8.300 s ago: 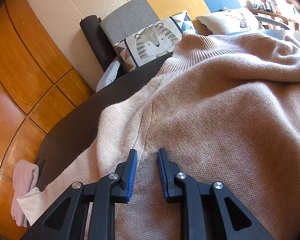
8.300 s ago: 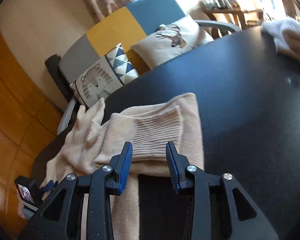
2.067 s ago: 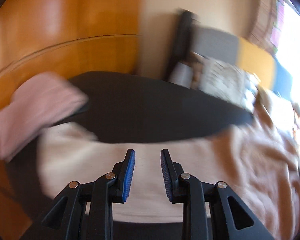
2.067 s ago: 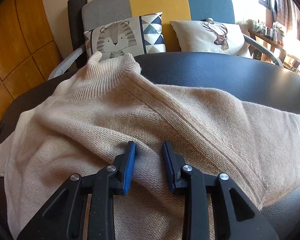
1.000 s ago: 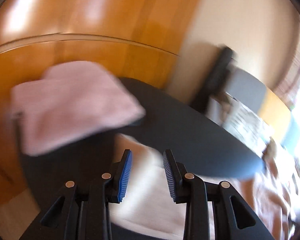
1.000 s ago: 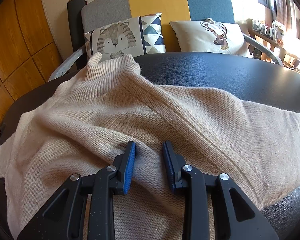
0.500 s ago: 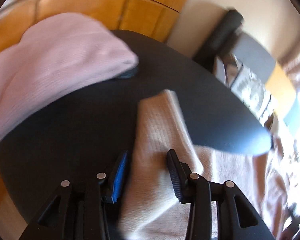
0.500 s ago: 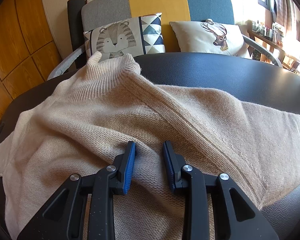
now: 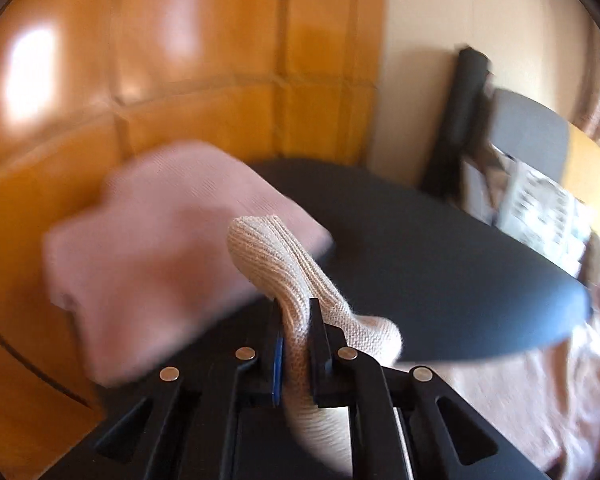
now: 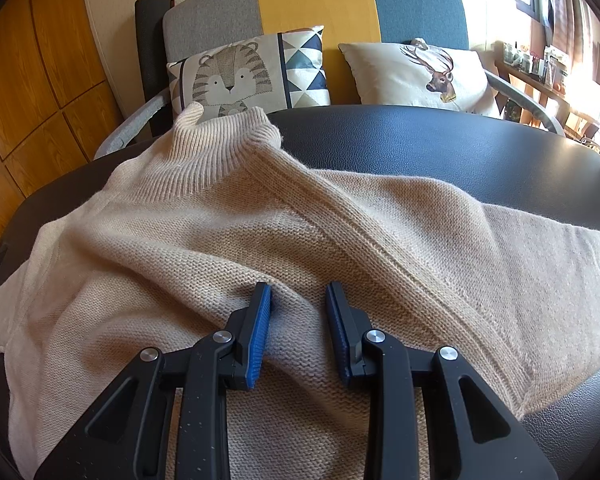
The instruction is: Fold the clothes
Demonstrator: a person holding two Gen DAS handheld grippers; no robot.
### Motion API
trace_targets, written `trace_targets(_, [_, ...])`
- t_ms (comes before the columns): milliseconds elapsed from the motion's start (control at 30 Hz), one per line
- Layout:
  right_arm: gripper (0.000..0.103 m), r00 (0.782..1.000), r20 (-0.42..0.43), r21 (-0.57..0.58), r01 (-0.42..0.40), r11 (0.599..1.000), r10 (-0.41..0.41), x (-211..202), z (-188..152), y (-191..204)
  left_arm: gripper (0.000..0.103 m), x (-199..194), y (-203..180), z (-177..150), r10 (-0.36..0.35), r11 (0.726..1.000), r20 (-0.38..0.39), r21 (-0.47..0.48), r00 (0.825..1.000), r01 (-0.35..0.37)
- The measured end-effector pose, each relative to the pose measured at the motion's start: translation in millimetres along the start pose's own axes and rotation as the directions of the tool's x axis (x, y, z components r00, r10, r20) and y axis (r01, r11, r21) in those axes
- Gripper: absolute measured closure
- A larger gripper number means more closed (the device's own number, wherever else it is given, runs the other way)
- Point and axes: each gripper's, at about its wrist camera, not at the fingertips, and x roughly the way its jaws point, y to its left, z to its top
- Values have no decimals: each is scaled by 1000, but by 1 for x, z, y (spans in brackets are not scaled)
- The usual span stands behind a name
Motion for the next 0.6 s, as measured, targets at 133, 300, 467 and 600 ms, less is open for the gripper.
trace_targets(133, [72,1000,0,0,0,1000,0,0,0,-1,94,7,10,0,150,987,7,51,989,-150])
trace_targets(300, [72,1000,1,1,-1,1000,1,1,0,0,91,31,22,-21,243,968,-117,99,963,-232])
trace_targets(467, [72,1000,1,6,-8,1000,8,1,1,-1,86,27,58,-39,199,979,-206,-12,958,-206])
trace_targets(600, [71,1000,0,11,-16,1000,16,2,1,-2,86,7,78,-35,90,971,-206,-200,974,-132])
